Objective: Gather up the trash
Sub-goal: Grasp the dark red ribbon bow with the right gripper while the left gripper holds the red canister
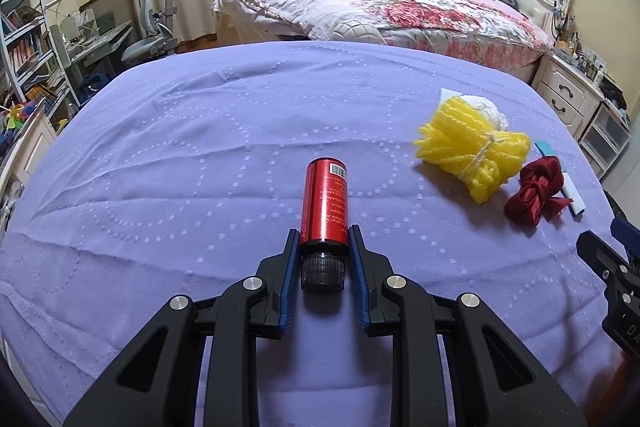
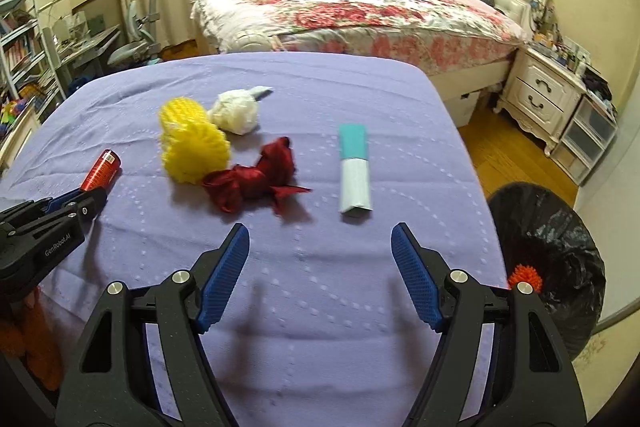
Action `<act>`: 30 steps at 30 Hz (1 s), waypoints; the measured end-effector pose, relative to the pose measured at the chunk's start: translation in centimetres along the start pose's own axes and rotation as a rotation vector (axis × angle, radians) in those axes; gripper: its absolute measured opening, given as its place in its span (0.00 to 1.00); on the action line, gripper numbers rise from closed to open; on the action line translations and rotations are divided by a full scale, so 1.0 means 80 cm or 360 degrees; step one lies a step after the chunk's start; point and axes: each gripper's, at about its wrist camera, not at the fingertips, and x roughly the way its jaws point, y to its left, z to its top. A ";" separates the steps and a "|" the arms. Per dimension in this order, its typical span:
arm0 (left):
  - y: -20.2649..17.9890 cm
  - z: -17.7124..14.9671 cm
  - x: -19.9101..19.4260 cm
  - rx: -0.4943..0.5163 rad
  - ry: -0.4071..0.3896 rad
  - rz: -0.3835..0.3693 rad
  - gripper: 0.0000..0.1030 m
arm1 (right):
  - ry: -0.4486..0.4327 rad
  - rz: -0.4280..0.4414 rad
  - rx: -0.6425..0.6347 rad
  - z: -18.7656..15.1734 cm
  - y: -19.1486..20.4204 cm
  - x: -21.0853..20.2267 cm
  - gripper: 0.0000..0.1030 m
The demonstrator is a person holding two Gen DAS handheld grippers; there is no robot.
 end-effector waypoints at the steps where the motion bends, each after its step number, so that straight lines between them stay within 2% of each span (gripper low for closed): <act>1: 0.002 0.000 0.000 0.0002 -0.0005 0.0011 0.24 | 0.0007 0.0015 -0.0014 0.004 0.006 0.004 0.70; 5: 0.013 -0.001 -0.001 0.0009 -0.0029 0.0056 0.24 | 0.0061 0.0065 -0.0046 0.017 0.023 0.027 0.70; 13: 0.026 -0.001 -0.001 0.0003 -0.0042 0.0059 0.24 | 0.0093 0.0032 -0.0053 0.034 0.042 0.057 0.70; 14: 0.026 -0.001 -0.001 0.0001 -0.0039 0.0055 0.24 | 0.0102 0.0032 -0.0058 0.035 0.043 0.060 0.66; 15: 0.027 -0.001 0.000 -0.0002 -0.0036 0.0050 0.24 | 0.0107 0.0041 -0.0063 0.035 0.045 0.062 0.57; 17: 0.027 -0.001 0.001 -0.0006 -0.0034 0.0043 0.24 | 0.0122 0.0054 -0.0068 0.033 0.047 0.064 0.51; 19: 0.027 -0.002 0.000 -0.0007 -0.0034 0.0039 0.24 | 0.0114 0.0059 -0.0068 0.031 0.048 0.062 0.41; 30: 0.025 -0.006 -0.008 0.0000 -0.0060 0.0030 0.24 | 0.0073 0.0084 -0.0051 0.018 0.050 0.037 0.36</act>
